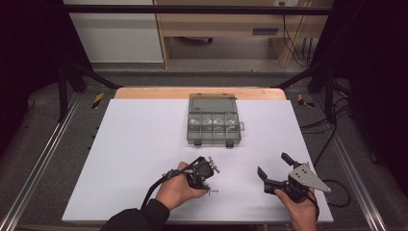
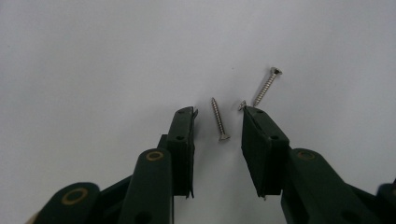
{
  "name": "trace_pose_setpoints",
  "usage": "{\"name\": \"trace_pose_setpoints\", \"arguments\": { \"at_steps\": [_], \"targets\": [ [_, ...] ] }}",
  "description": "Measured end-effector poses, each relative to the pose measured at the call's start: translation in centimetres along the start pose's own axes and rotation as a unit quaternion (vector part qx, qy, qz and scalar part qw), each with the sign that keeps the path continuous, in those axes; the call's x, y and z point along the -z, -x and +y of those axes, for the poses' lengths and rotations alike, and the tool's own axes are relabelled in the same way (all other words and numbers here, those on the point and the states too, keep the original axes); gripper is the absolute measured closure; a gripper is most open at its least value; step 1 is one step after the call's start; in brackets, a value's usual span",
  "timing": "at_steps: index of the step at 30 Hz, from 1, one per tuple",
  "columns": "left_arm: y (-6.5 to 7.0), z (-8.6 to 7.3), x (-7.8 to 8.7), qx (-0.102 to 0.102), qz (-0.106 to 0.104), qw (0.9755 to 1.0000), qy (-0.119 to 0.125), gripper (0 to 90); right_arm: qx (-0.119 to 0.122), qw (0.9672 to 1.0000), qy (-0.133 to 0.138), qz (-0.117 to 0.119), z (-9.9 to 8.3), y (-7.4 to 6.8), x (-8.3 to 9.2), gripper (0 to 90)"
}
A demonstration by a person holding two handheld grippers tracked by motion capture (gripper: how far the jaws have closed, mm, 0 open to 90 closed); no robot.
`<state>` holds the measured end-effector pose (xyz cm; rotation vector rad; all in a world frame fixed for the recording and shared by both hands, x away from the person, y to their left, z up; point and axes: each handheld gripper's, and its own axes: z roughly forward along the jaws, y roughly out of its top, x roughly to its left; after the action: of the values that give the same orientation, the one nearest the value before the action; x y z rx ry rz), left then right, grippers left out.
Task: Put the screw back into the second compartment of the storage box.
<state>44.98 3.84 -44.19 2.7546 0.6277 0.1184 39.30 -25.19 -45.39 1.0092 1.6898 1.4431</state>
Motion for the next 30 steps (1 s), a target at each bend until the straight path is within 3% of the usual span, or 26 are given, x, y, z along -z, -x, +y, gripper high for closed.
{"name": "trace_pose_setpoints", "arguments": {
  "at_steps": [19, 30],
  "targets": [
    [0.49, 0.1, -0.45, -0.002, 0.002, 1.0, -0.006, 81.2, -0.002, 1.0, -0.003, 0.002, -0.02, -0.04, 0.0, 3.2],
    [0.6, 0.11, -0.48, -0.009, 0.006, 0.9999, -0.007, 85.2, -0.003, 1.0, -0.005, 0.003, -0.08, -0.06, -0.1, 3.4]
  ]
}}
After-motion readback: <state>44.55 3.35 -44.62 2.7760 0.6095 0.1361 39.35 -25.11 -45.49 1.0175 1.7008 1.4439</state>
